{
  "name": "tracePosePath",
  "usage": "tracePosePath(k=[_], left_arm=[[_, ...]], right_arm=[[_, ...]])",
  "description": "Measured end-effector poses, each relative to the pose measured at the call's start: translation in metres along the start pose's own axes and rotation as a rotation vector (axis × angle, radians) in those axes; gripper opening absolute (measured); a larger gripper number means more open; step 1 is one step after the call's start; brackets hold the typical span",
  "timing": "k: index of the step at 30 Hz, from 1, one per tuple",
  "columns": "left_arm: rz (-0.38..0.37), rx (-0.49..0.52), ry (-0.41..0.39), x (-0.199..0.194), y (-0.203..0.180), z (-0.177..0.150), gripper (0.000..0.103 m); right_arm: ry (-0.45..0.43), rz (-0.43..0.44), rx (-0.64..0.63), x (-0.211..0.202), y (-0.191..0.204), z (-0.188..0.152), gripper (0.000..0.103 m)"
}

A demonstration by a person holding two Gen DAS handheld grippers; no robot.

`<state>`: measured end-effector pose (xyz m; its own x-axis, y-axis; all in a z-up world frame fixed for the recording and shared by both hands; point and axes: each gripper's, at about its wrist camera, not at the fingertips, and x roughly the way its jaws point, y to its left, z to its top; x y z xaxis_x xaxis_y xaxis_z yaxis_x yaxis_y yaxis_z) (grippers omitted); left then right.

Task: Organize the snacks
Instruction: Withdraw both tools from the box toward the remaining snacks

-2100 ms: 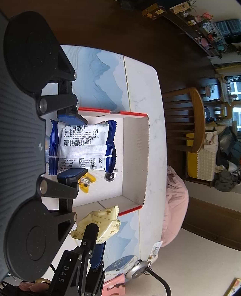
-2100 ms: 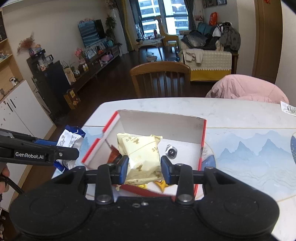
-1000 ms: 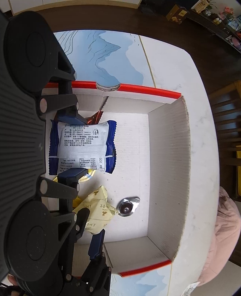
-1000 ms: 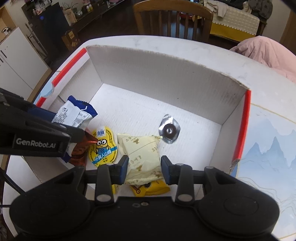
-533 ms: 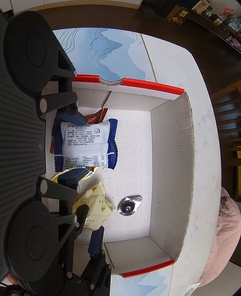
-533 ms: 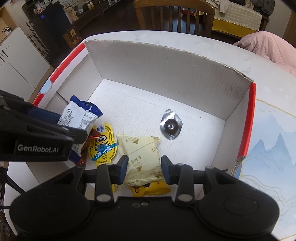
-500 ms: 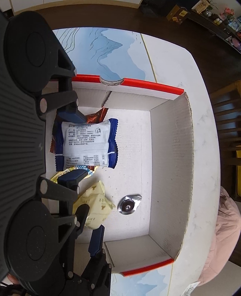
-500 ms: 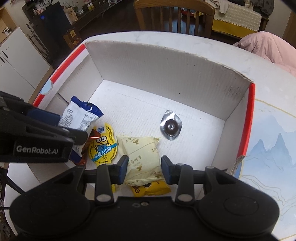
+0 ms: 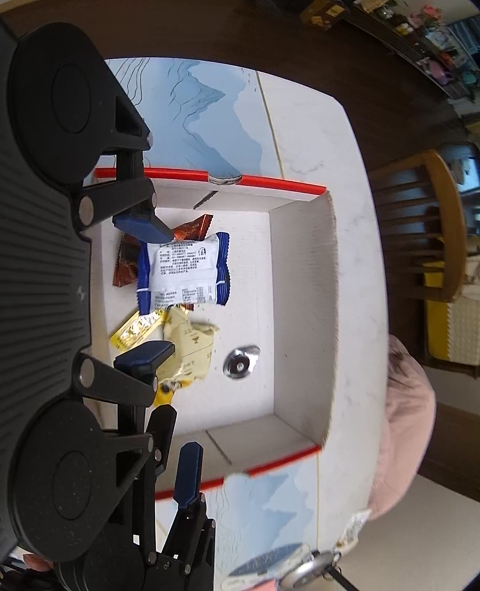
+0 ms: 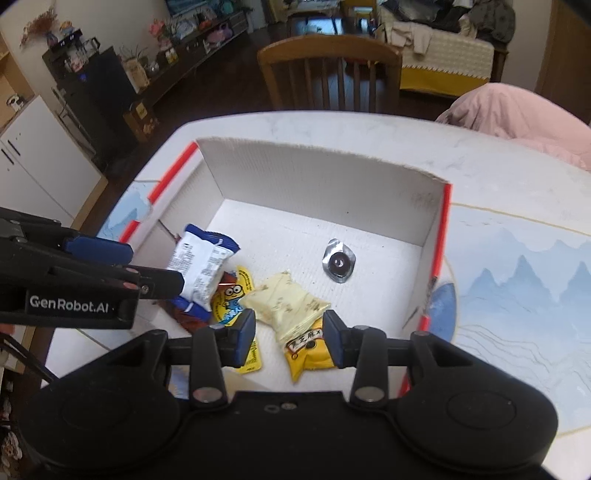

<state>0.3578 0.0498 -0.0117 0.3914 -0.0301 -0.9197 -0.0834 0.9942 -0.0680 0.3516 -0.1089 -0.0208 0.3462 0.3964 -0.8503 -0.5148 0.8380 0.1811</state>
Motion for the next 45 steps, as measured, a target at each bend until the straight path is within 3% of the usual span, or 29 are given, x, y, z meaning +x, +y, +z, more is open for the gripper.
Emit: tracePosePath(k=[12, 14, 19, 22, 25, 29, 33, 37, 41, 45], left_arm=[[-0.087, 0.049, -0.138, -0.067, 0.007, -0.04, 0.058], [-0.098, 0.051, -0.165, -0.076, 0.01, -0.05, 0.063], [-0.136, 0.057, -0.2, -0.092, 0.016, -0.073, 0.063], [-0.154, 0.065, -0.218, -0.101, 0.018, -0.088, 0.064], [-0.159, 0.073, -0.244, -0.11, 0.02, -0.103, 0.07], [-0.155, 0.093, -0.28, -0.121, 0.022, -0.123, 0.072], [-0.161, 0.097, -0.293, -0.127, 0.027, -0.138, 0.072], [-0.17, 0.088, -0.299, -0.129, 0.034, -0.15, 0.074], [-0.184, 0.076, -0.329, -0.131, 0.043, -0.165, 0.076], [-0.196, 0.048, -0.321, -0.124, 0.052, -0.181, 0.083]], right_arm=[[-0.121, -0.016, 0.034, -0.063, 0.04, -0.032, 0.043], [-0.136, -0.018, 0.036, -0.07, 0.046, -0.039, 0.044], [-0.179, -0.021, 0.043, -0.086, 0.061, -0.056, 0.047], [-0.194, -0.028, 0.049, -0.094, 0.069, -0.068, 0.052], [-0.209, -0.023, 0.055, -0.101, 0.076, -0.08, 0.06], [-0.222, -0.022, 0.047, -0.107, 0.087, -0.093, 0.062], [-0.242, -0.021, 0.053, -0.11, 0.091, -0.106, 0.082], [-0.255, -0.015, 0.045, -0.114, 0.097, -0.118, 0.086], [-0.277, -0.022, 0.038, -0.113, 0.1, -0.128, 0.102], [-0.268, -0.034, 0.025, -0.108, 0.102, -0.139, 0.103]])
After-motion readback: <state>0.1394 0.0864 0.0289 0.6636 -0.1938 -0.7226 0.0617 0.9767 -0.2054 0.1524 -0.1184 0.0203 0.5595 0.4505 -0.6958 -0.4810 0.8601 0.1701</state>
